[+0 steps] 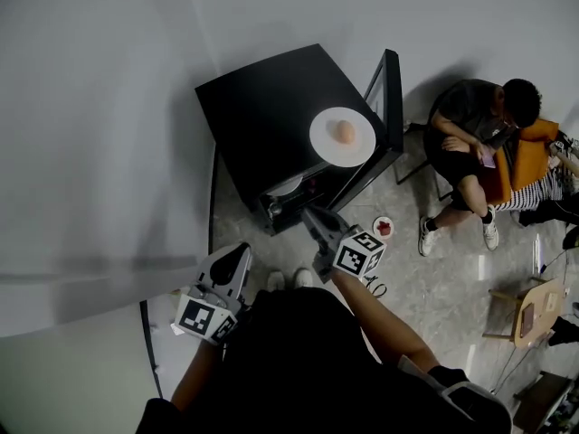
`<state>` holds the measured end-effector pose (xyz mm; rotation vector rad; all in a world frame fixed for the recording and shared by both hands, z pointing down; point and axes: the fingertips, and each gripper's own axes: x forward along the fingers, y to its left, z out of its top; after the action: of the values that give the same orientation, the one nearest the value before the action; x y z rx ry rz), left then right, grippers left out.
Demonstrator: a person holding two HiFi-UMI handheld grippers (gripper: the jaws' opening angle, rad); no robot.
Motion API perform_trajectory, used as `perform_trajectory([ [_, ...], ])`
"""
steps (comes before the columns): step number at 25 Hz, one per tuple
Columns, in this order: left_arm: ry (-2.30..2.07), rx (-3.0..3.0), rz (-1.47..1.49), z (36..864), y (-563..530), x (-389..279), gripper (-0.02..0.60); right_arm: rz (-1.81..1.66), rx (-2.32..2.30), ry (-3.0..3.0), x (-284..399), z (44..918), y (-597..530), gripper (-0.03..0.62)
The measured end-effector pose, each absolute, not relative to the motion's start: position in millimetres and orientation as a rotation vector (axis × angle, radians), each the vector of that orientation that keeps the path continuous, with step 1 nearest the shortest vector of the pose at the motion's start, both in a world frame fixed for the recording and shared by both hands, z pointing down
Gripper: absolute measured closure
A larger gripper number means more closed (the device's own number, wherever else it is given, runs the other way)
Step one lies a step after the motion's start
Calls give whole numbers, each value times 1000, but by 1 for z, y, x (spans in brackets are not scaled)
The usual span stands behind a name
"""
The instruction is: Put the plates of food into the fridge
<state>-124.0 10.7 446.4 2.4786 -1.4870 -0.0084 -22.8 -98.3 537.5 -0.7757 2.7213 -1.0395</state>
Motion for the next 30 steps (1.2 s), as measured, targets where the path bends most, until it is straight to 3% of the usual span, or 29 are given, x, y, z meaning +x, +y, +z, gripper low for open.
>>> perform_trajectory([
  [22, -1374, 2568, -4, 432, 6, -93, 558, -293, -656, 2932, -21, 403, -11, 566],
  [27, -1338, 2576, -40, 430, -1, -85, 558, -343, -721, 2892, -5, 403, -18, 566],
  [30, -1347, 2580, -32, 430, -4, -84, 558, -572, -793, 2788, 19, 422, -37, 566],
])
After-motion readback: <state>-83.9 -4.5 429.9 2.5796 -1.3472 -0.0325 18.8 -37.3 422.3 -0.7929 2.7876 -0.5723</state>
